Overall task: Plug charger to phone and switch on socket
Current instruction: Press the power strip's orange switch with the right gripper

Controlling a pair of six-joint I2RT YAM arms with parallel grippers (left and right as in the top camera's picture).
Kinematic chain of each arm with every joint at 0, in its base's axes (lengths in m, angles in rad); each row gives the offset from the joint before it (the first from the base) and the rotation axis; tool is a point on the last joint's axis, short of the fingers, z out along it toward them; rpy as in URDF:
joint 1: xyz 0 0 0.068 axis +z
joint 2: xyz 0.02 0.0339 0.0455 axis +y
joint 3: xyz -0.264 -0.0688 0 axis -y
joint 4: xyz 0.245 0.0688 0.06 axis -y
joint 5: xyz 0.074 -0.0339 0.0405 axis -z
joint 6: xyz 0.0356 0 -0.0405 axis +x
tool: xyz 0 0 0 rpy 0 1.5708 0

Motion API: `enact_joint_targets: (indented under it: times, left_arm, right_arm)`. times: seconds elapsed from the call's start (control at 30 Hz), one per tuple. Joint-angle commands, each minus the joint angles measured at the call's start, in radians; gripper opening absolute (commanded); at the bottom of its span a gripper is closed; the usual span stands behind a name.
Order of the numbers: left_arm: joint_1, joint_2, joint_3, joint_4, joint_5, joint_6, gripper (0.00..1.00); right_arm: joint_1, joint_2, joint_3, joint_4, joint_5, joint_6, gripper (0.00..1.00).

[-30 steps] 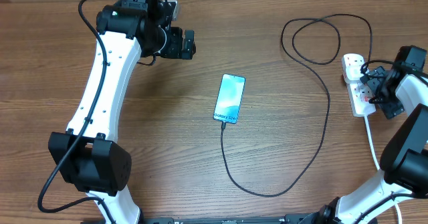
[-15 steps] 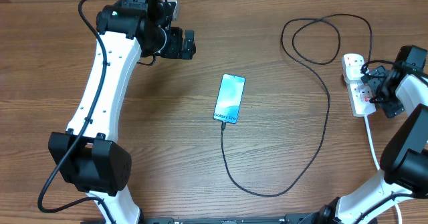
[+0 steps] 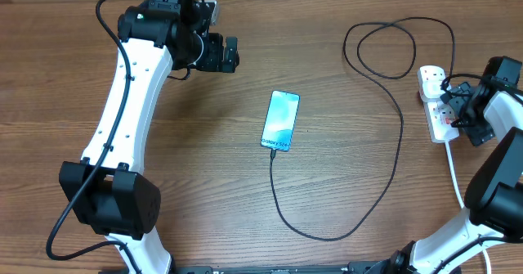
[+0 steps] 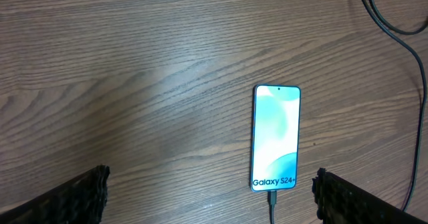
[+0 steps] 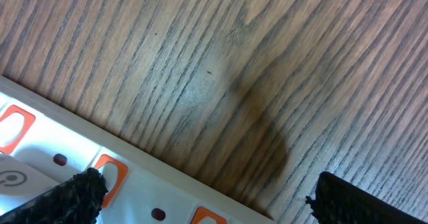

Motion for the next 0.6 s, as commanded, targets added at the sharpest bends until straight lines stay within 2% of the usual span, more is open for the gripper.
enact_joint_targets:
  times: [0.0, 0.57]
  left_arm:
    - [-0.002, -0.014, 0.011, -0.001, -0.002, 0.008, 1.00]
    - [-0.002, -0.014, 0.011, -0.001, -0.002, 0.008, 0.99]
  right_arm:
    - [0.000, 0.007, -0.010, -0.007, -0.014, -0.005, 1.00]
    - [0.000, 0.057, -0.011, -0.038, -0.071, -0.036, 1.00]
